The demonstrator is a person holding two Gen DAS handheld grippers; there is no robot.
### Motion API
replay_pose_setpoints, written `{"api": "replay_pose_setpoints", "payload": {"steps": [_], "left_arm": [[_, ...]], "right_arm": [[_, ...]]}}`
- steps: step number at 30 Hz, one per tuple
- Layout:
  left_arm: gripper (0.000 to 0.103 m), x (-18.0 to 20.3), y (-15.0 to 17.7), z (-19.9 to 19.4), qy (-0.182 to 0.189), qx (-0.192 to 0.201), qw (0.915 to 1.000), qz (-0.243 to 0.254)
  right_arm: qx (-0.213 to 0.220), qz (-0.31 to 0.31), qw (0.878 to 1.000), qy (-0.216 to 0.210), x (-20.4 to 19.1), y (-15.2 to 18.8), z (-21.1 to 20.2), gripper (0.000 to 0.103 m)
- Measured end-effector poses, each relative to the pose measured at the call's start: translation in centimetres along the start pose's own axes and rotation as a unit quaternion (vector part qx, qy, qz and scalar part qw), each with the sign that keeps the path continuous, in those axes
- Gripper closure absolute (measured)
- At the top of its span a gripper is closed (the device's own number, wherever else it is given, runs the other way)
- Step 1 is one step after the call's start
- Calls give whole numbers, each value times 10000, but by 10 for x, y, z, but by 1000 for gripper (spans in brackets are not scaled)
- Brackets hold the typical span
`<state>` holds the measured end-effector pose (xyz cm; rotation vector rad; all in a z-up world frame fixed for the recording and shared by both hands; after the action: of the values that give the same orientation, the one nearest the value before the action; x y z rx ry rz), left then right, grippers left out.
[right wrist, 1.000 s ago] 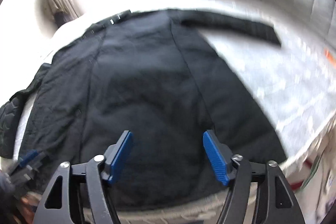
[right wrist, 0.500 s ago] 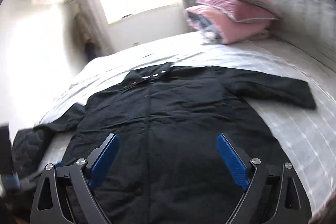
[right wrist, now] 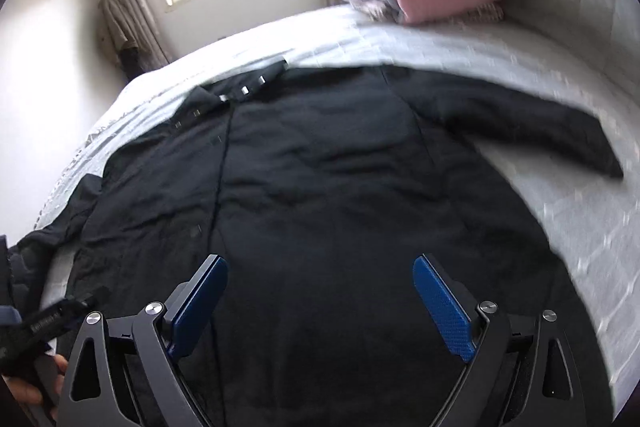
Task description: Fold large clothes
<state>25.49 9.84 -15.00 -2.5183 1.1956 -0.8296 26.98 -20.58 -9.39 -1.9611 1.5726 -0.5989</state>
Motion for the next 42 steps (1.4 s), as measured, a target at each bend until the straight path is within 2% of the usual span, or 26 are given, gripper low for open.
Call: {"api": "replay_pose_setpoints", "payload": {"steps": [2, 6, 9, 12, 14, 18, 21, 24, 26, 29, 31, 32, 33, 35, 38, 42], "left_arm": [[22, -13, -13, -1, -86, 38, 9999, -55], [22, -66, -54, -7, -464, 238, 9980, -348], [22, -109, -92, -13, -794, 466, 9933, -693], [22, -159, -138, -18, -1142, 669, 9840, -1196], [22, -181, -162, -19, -1343, 702, 9797, -1315], [22, -232, -220, -46, -2006, 1198, 9566, -1740], [22, -255, -251, -64, -2197, 1407, 9469, -1879], [22, -275, -259, -52, -2479, 1188, 9396, -2038], [22, -284, -259, -32, -2467, 948, 9393, -2190], [22, -289, -266, -21, -2590, 1075, 9353, -2156], [22, -289, -271, -14, -2609, 1076, 9356, -2122], [27, -290, -272, -12, -2636, 1057, 9348, -2132], [55, -292, -274, -11, -2680, 1060, 9330, -2156], [91, -296, -274, -9, -2638, 1075, 9302, -2315], [96, -297, -274, -23, -2226, 1387, 9267, -2691], [96, -281, -270, -78, -1845, 2193, 9223, -2592]], "right_arm": [[8, -205, 9998, -9, -13, -17, 7, 8], [104, -564, 9983, -108, -44, -53, 22, 8], [68, -764, 9965, -341, -64, -48, 39, 8], [-343, -686, 9959, -471, -70, -26, 62, 8], [-447, -642, 9950, -624, -71, -21, 65, 8], [-340, -660, 9955, -590, -67, -24, 57, 8], [-291, -536, 9952, -761, -67, -24, 53, 8], [-334, -482, 9950, -814, -67, -25, 54, 8], [-358, -480, 9947, -835, -68, -24, 54, 8], [-379, -492, 9945, -843, -69, -21, 54, 8], [-388, -518, 9944, -831, -69, -19, 54, 8], [-394, -531, 9946, -800, -67, -18, 54, 8], [-395, -530, 9948, -774, -66, -18, 54, 8], [-402, -510, 9952, -727, -62, -17, 55, 8], [-383, -400, 9957, -746, -55, -18, 54, 8], [-357, -263, 9962, -744, -44, -18, 50, 8]]}}
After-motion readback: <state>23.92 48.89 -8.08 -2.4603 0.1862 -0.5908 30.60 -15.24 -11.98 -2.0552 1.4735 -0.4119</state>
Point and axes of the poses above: each gripper's, at about its wrist camera, not at the fingertips, and z roughly the way its jaws point, x to its right, y to its underside, the point moved 9 cm from there along z, roughly the way its jaws point, and after that the axes turned 14 degrees about -z, right-handed, at the moved point
